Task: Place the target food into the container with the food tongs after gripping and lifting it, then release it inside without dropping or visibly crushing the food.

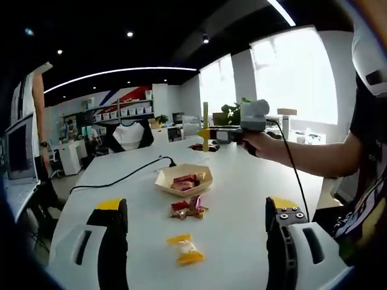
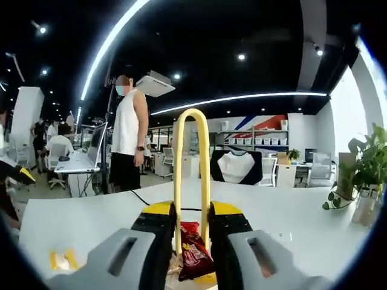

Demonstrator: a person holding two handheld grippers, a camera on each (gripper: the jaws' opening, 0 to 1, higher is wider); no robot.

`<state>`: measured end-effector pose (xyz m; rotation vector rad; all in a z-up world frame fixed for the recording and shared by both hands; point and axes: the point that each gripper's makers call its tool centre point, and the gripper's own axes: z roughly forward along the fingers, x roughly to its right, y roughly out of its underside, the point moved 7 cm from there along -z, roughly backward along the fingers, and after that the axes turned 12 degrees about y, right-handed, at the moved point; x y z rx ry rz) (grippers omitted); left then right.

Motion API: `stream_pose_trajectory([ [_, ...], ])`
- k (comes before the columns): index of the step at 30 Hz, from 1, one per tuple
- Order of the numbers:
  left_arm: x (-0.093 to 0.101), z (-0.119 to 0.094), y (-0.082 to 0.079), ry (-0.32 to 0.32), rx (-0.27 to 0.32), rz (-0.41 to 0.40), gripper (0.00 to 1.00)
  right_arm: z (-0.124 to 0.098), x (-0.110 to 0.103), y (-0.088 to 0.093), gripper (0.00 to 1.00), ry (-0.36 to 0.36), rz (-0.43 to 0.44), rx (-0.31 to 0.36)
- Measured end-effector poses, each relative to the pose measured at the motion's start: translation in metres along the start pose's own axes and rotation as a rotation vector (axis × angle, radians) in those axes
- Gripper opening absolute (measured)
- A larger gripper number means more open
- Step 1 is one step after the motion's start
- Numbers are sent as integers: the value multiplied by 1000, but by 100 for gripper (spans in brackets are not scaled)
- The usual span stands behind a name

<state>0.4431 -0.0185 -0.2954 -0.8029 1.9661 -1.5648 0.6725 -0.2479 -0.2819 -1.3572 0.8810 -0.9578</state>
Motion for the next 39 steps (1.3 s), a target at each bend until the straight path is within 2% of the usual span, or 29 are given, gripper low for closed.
stream_pose_trajectory([
  [4, 1, 1, 1, 8, -8, -2, 100, 20, 5, 9, 18, -11, -1, -3],
  [10, 3, 4, 3, 25, -11, -3, 100, 52, 10, 32, 18, -21, 11, -66],
  [13, 4, 5, 3, 29, -14, 0, 100, 65, 9, 42, 18, -48, -68, -96],
  [17, 5, 6, 2, 29, -9, -1, 100, 82, 8, 59, 18, -69, -37, -145],
  [19, 5, 6, 1, 27, -8, 1, 100, 87, 9, 72, 18, -70, -82, -202],
  [22, 5, 6, 1, 24, -7, 4, 100, 95, 7, 79, 18, -97, -89, -204],
  [24, 5, 5, 1, 24, -11, 4, 100, 99, 9, 85, 18, -93, -106, -236],
  [28, 4, 4, 3, 18, -20, -1, 100, 105, 12, 87, 18, -82, -55, -245],
  [31, 3, 4, 3, 17, -23, -2, 100, 107, 13, 90, 18, -77, -73, -269],
  [33, 4, 4, 3, 18, -24, 2, 100, 107, 12, 86, 19, -93, -12, -217],
  [36, 4, 5, 2, 19, -16, -9, 100, 108, 16, 89, 20, -66, -63, -259],
  [38, 5, 5, 1, 18, -16, -4, 100, 107, 15, 84, 21, -93, -34, -220],
  [39, 5, 5, 1, 20, -18, 2, 100, 105, 17, 82, 21, -86, -43, -223],
])
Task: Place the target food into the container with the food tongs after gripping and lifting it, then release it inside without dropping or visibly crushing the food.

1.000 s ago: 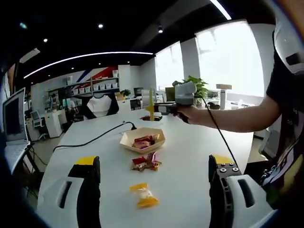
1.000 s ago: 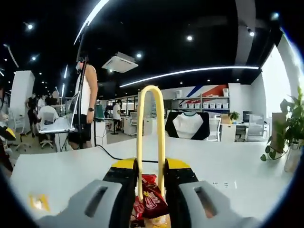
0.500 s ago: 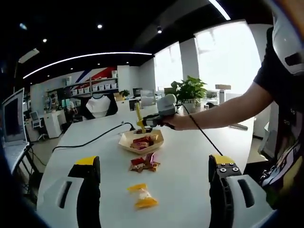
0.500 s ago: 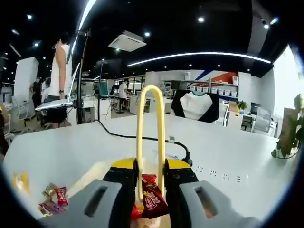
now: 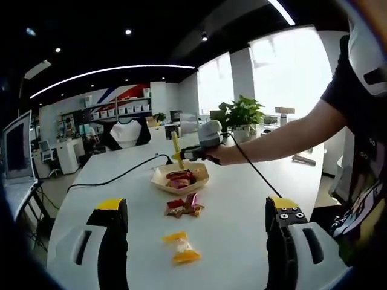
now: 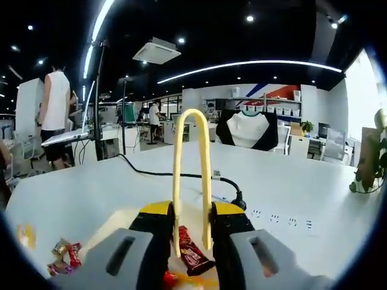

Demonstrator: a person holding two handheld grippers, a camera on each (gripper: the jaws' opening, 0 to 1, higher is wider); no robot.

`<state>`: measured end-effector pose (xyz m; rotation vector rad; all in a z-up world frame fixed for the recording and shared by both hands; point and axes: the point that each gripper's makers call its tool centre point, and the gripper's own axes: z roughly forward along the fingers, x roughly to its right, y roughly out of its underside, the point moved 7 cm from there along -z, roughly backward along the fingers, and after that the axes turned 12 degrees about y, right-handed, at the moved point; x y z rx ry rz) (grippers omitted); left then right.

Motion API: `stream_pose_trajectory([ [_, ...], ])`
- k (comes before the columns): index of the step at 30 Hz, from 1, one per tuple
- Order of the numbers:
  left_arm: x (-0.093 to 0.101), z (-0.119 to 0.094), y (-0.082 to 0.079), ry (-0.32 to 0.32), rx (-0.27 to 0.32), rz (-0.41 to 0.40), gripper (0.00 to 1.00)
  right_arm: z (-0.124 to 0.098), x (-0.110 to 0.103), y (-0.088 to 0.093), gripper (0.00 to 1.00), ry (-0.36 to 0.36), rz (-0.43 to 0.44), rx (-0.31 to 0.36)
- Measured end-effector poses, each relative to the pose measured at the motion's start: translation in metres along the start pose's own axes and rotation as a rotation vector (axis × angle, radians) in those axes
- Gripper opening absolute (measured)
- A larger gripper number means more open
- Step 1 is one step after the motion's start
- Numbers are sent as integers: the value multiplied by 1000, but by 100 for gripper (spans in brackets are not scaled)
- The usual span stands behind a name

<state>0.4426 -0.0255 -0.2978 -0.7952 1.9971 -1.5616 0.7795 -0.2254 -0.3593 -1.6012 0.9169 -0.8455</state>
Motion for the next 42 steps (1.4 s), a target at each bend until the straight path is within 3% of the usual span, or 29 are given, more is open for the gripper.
stream_pose_trajectory([
  [12, 5, 4, 1, 17, 3, -1, 100, -29, -8, -30, 22, -45, 15, 103],
  [16, 7, 5, 1, 24, 1, 0, 100, -47, -23, -46, 22, -80, 24, 162],
  [18, 8, 5, 1, 26, 1, 1, 100, -53, -32, -53, 22, -110, -18, 196],
  [21, 8, 4, 2, 26, -3, 0, 100, -62, -45, -57, 22, -126, -29, 204],
  [23, 8, 4, 2, 27, -4, 1, 100, -73, -56, -62, 22, -164, 31, 243],
  [29, 9, 1, 1, 27, -8, 14, 100, -94, -68, -63, 23, -179, -9, 257],
  [42, 13, 4, 0, 38, -3, 16, 100, -127, -86, -48, 23, -223, 38, 262],
])
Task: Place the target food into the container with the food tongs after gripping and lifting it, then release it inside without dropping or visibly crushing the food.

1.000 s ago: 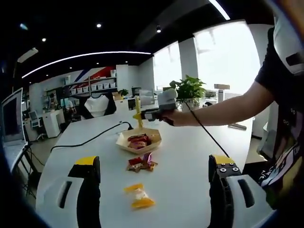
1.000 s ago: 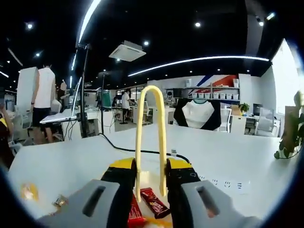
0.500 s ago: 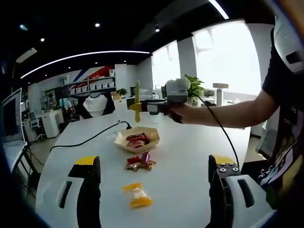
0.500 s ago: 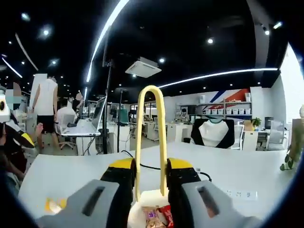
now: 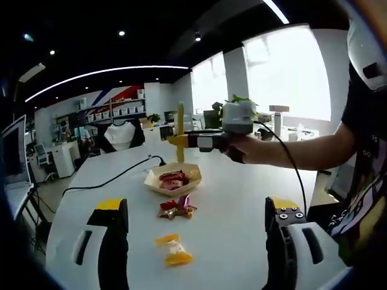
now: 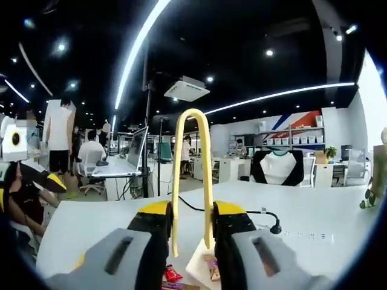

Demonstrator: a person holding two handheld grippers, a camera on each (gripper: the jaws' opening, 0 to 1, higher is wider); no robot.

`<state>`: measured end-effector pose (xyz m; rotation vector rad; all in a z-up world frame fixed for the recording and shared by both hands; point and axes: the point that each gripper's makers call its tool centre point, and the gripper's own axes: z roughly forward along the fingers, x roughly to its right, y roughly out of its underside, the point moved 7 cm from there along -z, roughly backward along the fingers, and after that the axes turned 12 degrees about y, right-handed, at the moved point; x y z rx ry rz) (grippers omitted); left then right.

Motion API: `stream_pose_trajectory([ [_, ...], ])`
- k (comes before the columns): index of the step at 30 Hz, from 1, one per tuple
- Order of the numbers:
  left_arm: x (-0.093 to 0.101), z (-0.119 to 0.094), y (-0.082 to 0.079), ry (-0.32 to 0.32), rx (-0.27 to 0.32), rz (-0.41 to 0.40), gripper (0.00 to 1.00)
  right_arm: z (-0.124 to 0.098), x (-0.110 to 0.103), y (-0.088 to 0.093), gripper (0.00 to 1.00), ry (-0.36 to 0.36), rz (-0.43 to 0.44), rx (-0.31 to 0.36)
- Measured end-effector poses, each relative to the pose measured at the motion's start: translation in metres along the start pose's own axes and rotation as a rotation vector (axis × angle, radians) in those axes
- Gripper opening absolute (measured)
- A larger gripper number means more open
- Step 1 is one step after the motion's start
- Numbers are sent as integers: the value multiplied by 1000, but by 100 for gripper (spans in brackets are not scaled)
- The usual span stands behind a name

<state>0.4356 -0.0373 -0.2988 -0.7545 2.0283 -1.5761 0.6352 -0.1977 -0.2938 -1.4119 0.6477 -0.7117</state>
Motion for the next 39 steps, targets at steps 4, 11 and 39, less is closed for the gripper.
stream_pose_trajectory([
  [4, 0, 1, 0, 5, -1, -2, 100, -4, -2, 9, 23, -31, -10, -13],
  [11, -1, 5, 7, 9, -11, -14, 99, -14, -3, 20, 23, -47, -4, -34],
  [39, -12, -13, 10, -21, -2, -17, 99, -39, -116, 64, 24, -108, 183, -99],
])
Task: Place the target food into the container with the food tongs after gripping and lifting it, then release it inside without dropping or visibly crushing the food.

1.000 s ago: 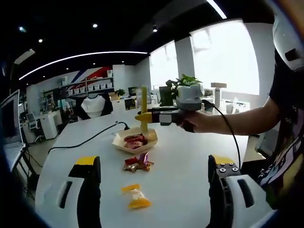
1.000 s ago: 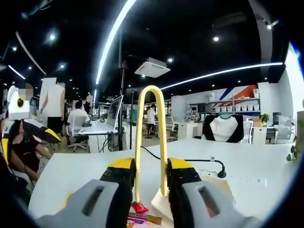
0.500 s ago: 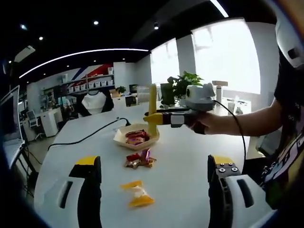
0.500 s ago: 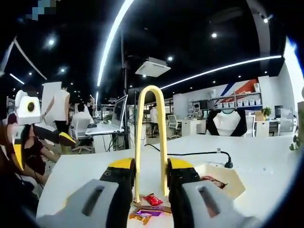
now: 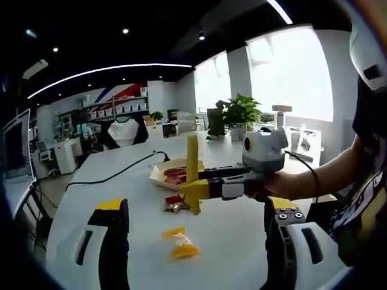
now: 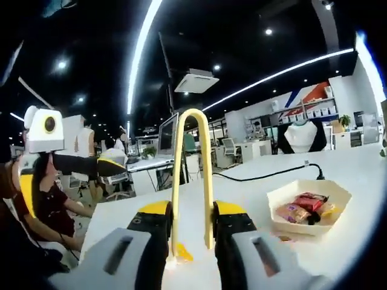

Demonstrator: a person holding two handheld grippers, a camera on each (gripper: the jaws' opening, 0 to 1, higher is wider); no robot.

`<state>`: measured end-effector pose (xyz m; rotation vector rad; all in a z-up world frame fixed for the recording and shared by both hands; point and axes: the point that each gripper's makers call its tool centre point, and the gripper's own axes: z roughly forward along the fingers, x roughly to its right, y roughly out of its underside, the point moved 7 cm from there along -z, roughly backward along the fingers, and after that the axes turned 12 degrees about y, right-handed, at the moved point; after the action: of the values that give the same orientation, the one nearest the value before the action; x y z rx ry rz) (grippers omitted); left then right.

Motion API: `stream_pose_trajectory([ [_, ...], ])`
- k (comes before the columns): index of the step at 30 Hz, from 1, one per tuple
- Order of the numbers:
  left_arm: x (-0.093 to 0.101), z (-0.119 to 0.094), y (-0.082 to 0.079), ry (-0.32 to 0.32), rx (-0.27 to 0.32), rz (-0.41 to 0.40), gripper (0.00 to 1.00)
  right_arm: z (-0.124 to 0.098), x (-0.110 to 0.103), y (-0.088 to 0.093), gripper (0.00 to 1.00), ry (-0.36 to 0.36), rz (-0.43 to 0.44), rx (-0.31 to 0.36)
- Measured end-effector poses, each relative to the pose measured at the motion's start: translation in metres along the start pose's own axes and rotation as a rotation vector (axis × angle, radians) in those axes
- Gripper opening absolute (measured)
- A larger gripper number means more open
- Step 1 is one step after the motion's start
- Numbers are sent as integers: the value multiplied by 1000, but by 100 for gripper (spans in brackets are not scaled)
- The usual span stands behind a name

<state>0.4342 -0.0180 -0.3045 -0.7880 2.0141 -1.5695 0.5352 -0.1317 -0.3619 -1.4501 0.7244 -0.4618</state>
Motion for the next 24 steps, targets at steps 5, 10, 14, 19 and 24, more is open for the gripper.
stream_pose_trajectory([
  [5, -8, -8, 0, -33, 0, 8, 98, 8, -16, 15, 24, 44, 11, -12],
  [10, -11, -12, 1, -43, 2, 5, 98, 18, -30, 24, 24, 55, 15, -18],
  [14, -11, -12, 2, -43, 2, 1, 98, 22, -35, 26, 24, 132, 7, -13],
  [19, -10, -13, 3, -39, 9, -6, 98, 26, -46, 32, 23, 143, -61, -9],
  [24, -11, -15, 3, -40, 7, 2, 98, 27, -54, 40, 23, 116, -75, -21],
])
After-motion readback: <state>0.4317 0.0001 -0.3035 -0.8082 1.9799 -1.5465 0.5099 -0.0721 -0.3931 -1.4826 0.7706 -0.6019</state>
